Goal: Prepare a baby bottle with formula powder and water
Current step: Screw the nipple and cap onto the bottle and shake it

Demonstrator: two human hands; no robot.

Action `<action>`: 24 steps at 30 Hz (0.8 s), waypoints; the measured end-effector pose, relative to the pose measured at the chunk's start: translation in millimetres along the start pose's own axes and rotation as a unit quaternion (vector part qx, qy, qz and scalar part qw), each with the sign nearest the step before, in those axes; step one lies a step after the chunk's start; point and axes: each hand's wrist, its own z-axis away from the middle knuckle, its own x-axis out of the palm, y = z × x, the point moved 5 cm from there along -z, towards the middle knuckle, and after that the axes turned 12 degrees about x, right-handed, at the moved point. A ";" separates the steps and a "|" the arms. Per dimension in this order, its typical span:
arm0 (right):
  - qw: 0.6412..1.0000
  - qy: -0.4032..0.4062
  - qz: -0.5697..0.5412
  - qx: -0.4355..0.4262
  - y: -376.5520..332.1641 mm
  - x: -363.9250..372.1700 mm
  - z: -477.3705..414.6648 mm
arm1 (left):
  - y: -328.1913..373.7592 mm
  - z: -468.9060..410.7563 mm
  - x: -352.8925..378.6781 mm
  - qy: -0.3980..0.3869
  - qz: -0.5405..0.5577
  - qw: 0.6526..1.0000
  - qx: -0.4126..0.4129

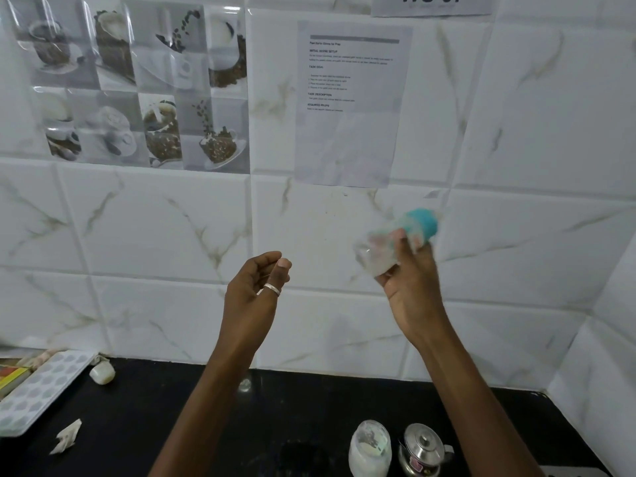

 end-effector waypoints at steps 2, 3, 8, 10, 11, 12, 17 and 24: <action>0.992 -0.042 0.110 0.049 11.1 7.7 4.9 | 0.3 0.2 -0.2 0.005 0.003 1.000 0.000; 0.989 -0.052 0.132 0.052 12.1 9.7 6.6 | 0.5 0.6 0.1 0.005 0.003 1.000 0.000; 0.997 -0.021 -0.080 0.000 -4.8 -0.8 -2.2 | 1.9 2.2 -0.2 -0.001 -0.004 1.000 0.006; 0.999 -0.034 0.019 0.031 2.0 4.3 1.5 | 2.2 1.2 -0.3 0.002 -0.003 1.000 0.004; 0.994 -0.054 0.082 0.058 6.5 8.3 5.1 | 2.4 0.6 -0.1 0.002 -0.002 1.000 0.003; 0.988 -0.069 0.119 0.068 7.9 11.1 8.3 | 2.5 0.3 0.2 0.002 -0.003 1.000 0.001; 0.997 -0.006 -0.075 -0.013 -13.5 -0.3 1.3 | 2.6 0.8 0.2 -0.003 -0.007 1.000 0.005; 0.997 -0.059 0.046 0.033 -2.8 8.4 8.9 | 6.4 2.0 2.7 -0.007 -0.008 1.000 0.009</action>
